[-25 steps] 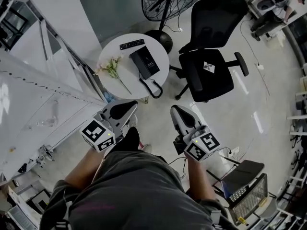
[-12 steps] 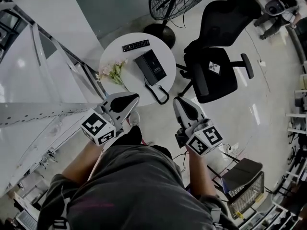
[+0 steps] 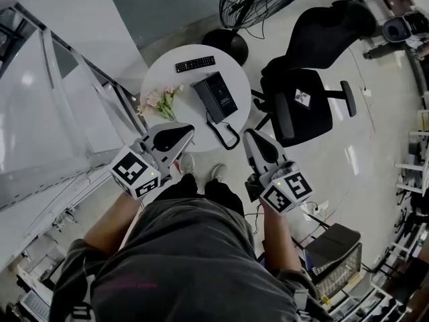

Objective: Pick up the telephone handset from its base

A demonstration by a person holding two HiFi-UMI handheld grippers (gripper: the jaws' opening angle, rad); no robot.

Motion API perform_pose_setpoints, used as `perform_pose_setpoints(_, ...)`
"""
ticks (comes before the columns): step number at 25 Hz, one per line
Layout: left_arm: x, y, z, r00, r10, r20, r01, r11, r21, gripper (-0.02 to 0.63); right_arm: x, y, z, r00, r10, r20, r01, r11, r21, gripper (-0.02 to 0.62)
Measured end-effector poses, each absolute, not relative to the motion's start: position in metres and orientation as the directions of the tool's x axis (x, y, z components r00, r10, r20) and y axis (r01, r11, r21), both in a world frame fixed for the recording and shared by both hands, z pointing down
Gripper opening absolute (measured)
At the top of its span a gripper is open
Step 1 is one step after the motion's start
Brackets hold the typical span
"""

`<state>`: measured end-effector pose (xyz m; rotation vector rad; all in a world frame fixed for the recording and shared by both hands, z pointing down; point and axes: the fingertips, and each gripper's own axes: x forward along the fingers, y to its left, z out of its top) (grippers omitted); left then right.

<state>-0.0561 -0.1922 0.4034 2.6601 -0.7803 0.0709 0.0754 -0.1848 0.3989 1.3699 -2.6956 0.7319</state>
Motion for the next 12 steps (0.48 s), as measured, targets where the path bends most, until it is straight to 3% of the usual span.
perform_pose_setpoints(12,-0.051,-0.233,0.441,0.787,-0.589,0.184,-0.607,-0.687,0.400,0.014,0.079,-0.235,0.422,-0.675,-0.691,0.261,-0.726,0.557,-0.403,0.018)
